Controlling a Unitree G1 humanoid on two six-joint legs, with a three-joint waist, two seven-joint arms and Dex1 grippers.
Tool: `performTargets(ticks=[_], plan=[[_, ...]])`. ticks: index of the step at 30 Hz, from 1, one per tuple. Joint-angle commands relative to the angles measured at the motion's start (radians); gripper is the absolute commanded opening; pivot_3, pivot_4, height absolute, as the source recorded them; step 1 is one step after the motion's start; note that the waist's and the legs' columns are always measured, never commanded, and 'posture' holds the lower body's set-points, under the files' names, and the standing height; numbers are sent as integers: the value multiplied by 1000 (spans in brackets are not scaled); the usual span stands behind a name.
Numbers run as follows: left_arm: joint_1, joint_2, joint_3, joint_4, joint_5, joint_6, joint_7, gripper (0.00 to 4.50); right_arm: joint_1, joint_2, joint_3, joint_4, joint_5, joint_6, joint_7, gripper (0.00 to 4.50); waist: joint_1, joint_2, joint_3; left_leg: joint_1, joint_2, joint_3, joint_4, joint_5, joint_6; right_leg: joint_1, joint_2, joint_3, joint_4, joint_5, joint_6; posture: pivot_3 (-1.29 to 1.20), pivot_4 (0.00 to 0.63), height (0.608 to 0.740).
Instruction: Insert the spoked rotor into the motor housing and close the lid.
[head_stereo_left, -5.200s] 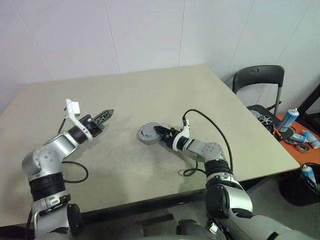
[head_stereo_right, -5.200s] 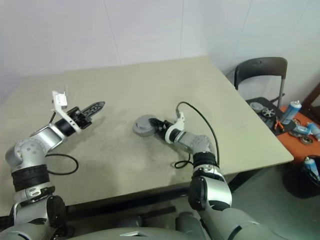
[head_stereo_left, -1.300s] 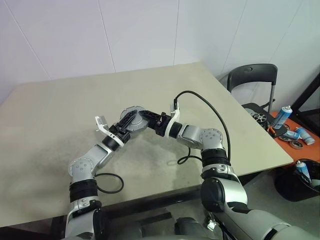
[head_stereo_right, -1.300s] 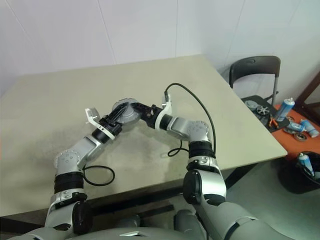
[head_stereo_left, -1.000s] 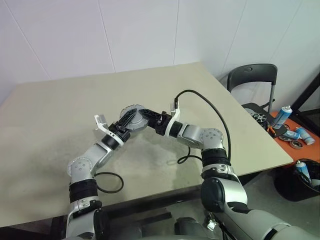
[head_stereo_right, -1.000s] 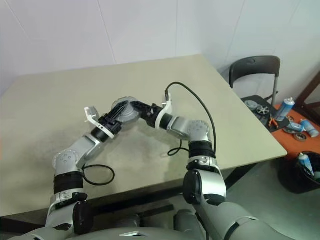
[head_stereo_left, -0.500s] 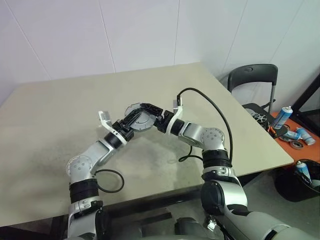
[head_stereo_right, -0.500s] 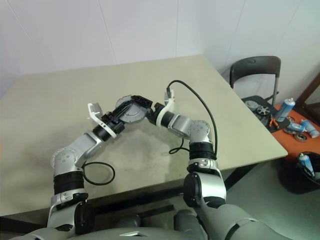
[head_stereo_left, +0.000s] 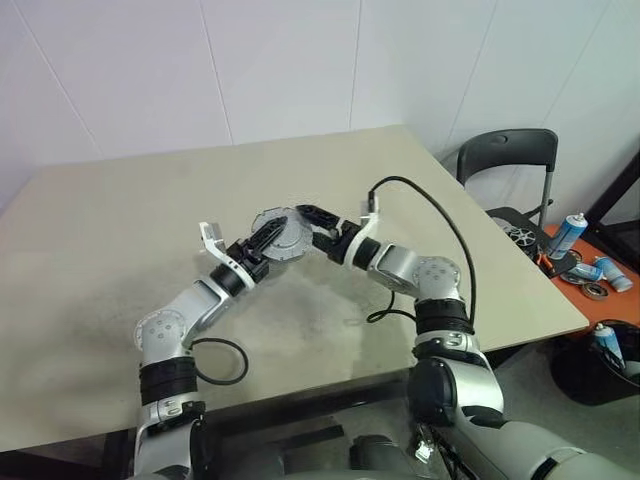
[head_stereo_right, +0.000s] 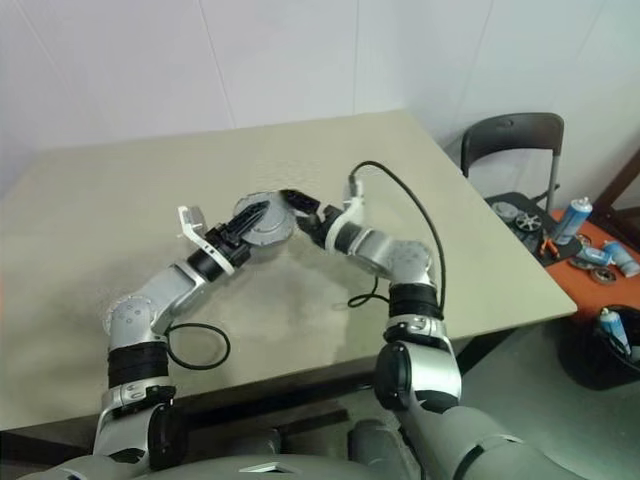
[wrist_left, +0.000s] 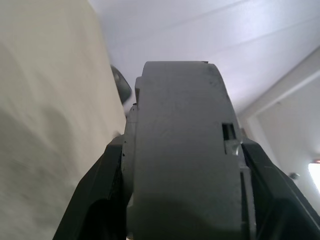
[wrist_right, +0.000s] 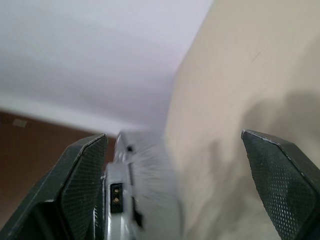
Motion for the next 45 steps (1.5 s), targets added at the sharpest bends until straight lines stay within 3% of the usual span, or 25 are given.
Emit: performTargets(ticks=[1, 11, 18, 24, 32, 37, 41, 45], plan=[[-36, 69, 77, -4, -3, -74, -50, 2409, -38, -29, -17, 17, 7, -28, 31, 4466, -3, 0, 0, 0, 0, 0, 0, 0, 0, 0, 0, 0, 0, 0, 0, 0, 0, 740], [-32, 330, 173, 122, 191, -251, -133, 2409, -22, 8, 42, 23, -38, -31, 41, 4466, 1, 0, 0, 0, 1, -1, -1, 0, 0, -1, 1, 0, 0, 0, 0, 0, 0, 740], [-69, 512, 130, 486, 460, -435, -250, 2409, -24, 15, 75, 39, -73, -46, 67, 4466, -1, -2, 0, 0, 0, -1, -1, 0, 0, -1, 0, 0, 0, 0, 0, 0, 0, 740], [-144, 520, 127, 694, 558, -501, -327, 2409, -26, 14, 80, 36, -91, -53, 72, 4466, 2, -7, 0, -1, 0, -2, -1, 0, 0, -1, 0, -2, 1, 0, 0, 0, 0, 740], [-124, 534, 122, 876, 659, -561, -361, 2409, -14, 15, 84, 29, -114, -58, 51, 4466, -4, -7, -1, 0, 1, -3, -2, 0, 0, -3, -1, 0, 2, 0, 0, 0, 0, 740], [-79, 559, 133, 883, 666, -527, -384, 3803, -13, 16, 83, 49, -129, -68, 62, 4500, -16, -7, -1, 2, 2, -2, -2, 0, 0, -2, -1, 1, 4, 0, 0, 0, 0, 740], [-48, 625, 177, 860, 655, -500, -388, 3803, -15, 25, 88, 37, -130, -66, 77, 4500, -38, -7, -1, 2, 3, -2, -2, 0, 0, -2, -2, 1, 5, 0, 0, 0, 0, 740], [3, 771, 235, 822, 629, -427, -460, 3803, -7, 36, 79, 18, -118, -73, 84, 4500, -67, -10, -2, 1, 4, -2, -4, 0, 0, -7, -1, 1, 5, 0, -1, 0, 0, 740]])
